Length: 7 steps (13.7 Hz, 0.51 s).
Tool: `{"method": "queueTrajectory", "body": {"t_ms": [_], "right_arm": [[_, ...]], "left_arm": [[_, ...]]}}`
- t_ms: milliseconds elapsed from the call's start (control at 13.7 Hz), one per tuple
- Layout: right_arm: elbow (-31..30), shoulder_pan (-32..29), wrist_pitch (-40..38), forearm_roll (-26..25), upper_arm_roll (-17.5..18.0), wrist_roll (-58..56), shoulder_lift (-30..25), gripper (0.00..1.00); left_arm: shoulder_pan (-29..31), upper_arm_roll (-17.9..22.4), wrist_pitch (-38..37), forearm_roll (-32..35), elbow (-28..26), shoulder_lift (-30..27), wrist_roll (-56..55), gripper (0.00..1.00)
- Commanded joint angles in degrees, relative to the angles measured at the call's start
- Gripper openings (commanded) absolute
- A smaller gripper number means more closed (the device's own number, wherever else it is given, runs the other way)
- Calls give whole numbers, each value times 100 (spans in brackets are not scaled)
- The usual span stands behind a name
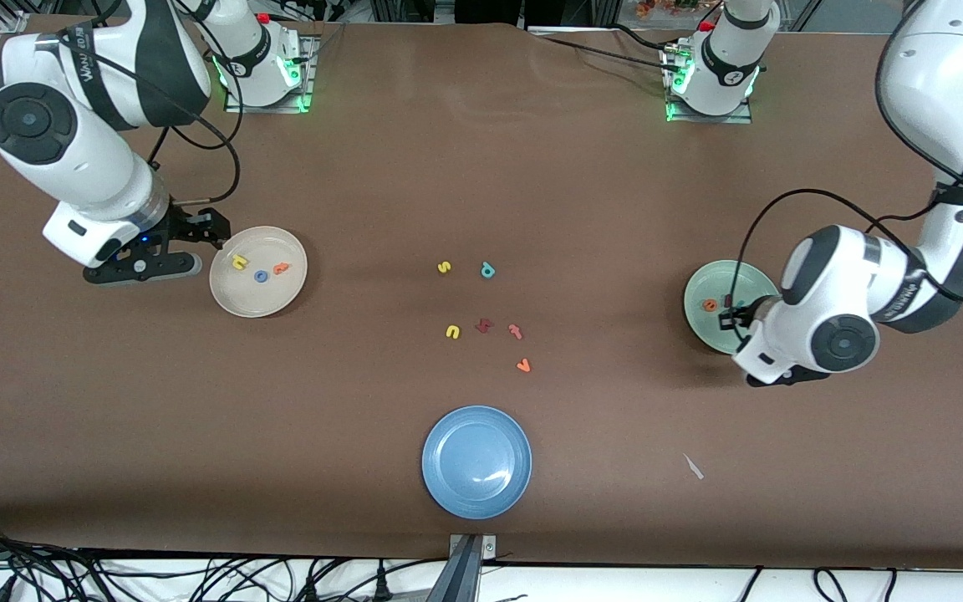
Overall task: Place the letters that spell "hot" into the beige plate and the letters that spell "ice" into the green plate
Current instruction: 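Set the yellow letter and cyan c on the cream and green plates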
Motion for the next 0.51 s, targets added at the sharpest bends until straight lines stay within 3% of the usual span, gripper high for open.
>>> {"method": "queueTrajectory", "body": {"t_ms": [0, 146, 218, 291, 364, 437], "right_arm": [[510, 26, -242, 111, 47, -155, 276, 100], [555, 70, -251, 111, 47, -138, 303, 100], [555, 70, -251, 111, 38, -164, 303, 100], [555, 27, -242, 111, 29, -173, 312, 100], [555, -8, -233, 111, 12, -190, 321, 100], [563, -35, -216, 111, -15, -243, 364, 100]], "left_arm": [[400, -28, 169, 5, -238, 194, 477, 12], [454, -10, 337, 14, -264, 274, 478, 16], [445, -10, 337, 6, -264, 292, 469, 39], [445, -19, 337, -3, -238, 283, 469, 79], [428, -28, 320, -21, -177, 248, 469, 100], [419, -63, 302, -73, -98, 187, 434, 100]]}}
